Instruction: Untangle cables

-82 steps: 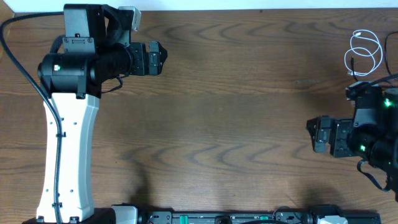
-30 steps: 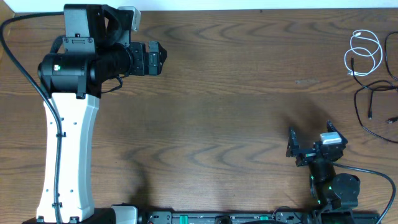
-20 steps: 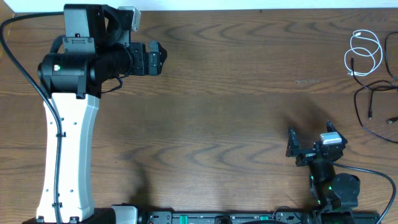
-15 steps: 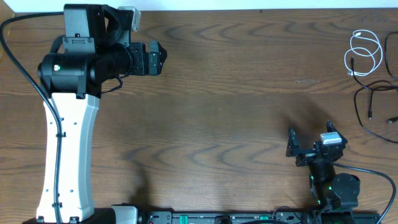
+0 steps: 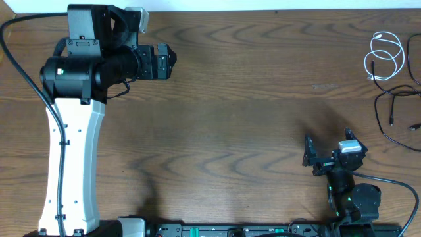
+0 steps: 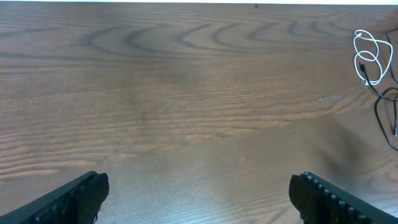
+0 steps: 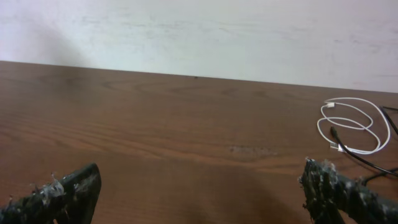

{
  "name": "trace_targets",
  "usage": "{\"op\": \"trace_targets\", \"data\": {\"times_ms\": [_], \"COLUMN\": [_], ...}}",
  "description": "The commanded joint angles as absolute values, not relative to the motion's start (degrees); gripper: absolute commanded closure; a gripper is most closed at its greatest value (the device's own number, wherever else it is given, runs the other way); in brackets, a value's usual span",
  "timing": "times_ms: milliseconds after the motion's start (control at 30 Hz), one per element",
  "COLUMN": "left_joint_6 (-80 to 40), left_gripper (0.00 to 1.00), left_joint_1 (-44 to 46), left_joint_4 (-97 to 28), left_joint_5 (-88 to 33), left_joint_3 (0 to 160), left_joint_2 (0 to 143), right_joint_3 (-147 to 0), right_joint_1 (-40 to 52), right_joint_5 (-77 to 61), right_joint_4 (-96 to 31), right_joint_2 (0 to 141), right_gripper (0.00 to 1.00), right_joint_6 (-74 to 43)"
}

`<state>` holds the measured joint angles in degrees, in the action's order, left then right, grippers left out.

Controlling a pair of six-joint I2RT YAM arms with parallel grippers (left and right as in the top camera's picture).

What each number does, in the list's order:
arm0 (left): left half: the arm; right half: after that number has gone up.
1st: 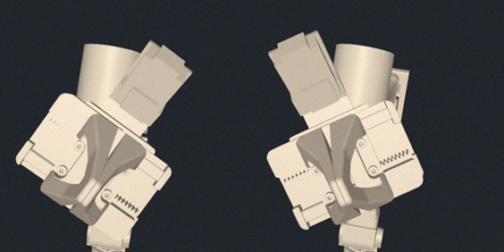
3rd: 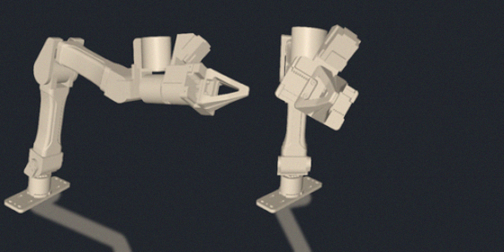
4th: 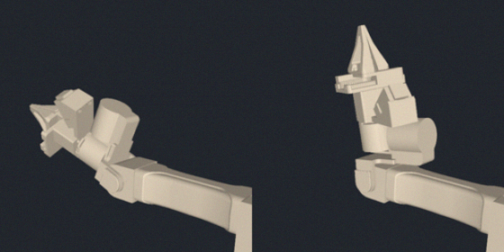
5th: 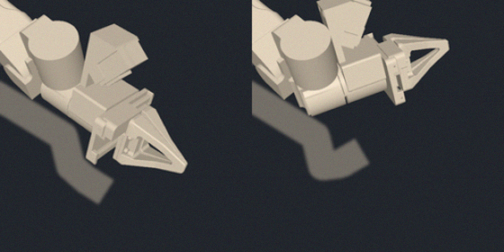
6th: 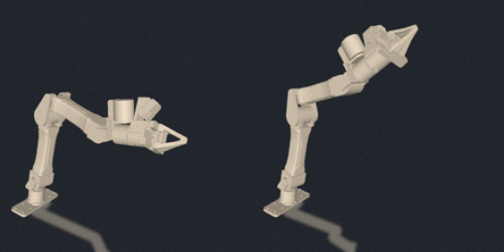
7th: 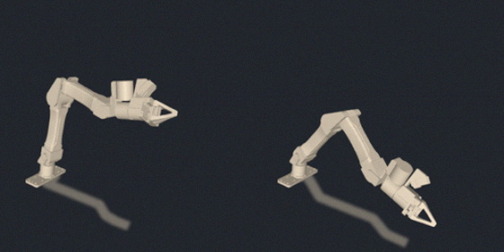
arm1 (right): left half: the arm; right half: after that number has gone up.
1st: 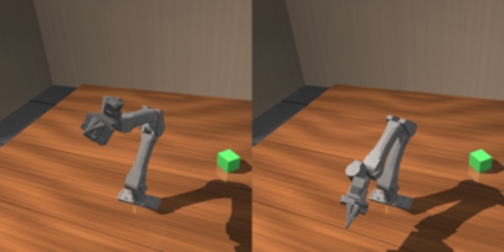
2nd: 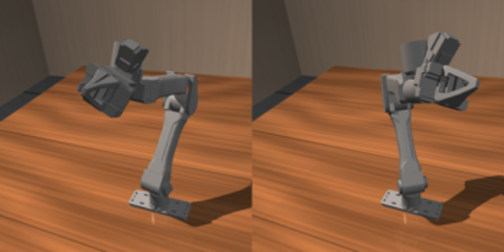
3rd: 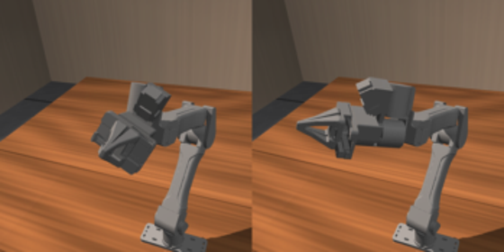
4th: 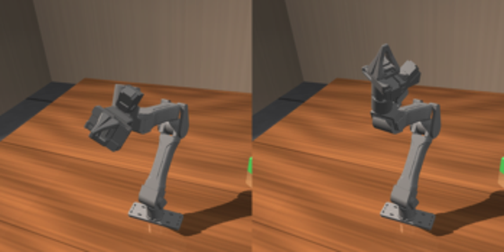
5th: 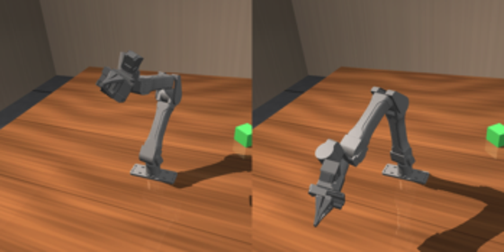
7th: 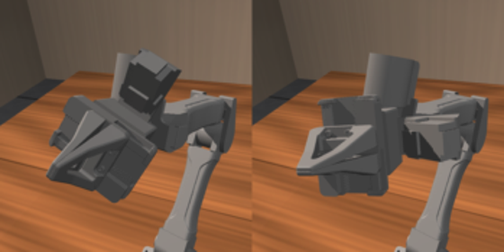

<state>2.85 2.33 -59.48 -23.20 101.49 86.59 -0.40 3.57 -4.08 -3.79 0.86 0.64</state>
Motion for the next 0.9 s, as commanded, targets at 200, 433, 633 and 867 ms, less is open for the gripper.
{"op": "trace_targets", "data": {"times_ms": [200,433,633,867], "left_joint_6": [3.4,3.4,3.4,4.6], "left_gripper": [0.02,0.02,0.02,0.02], "left_joint_1": [3.5,4.3,4.3,4.4], "left_joint_4": [-59.5,-58.5,-42.3,-12.9], "left_joint_5": [-22.9,-22.0,-20.7,-19.8], "left_joint_3": [97.5,83.8,68.1,46.0], "left_joint_2": [78.6,65.7,54.2,40.1], "right_joint_3": [-0.3,-0.3,-0.3,-0.3], "right_joint_1": [3.5,3.5,3.5,3.5], "right_joint_5": [-4.6,-4.6,-4.6,-4.6], "right_joint_4": [-4.0,-4.0,-4.0,-4.0], "right_joint_2": [0.6,0.6,0.6,0.6], "right_gripper": [0.01,0.01,0.01,0.01], "right_joint_6": [0.1,0.0,0.1,0.0]}}
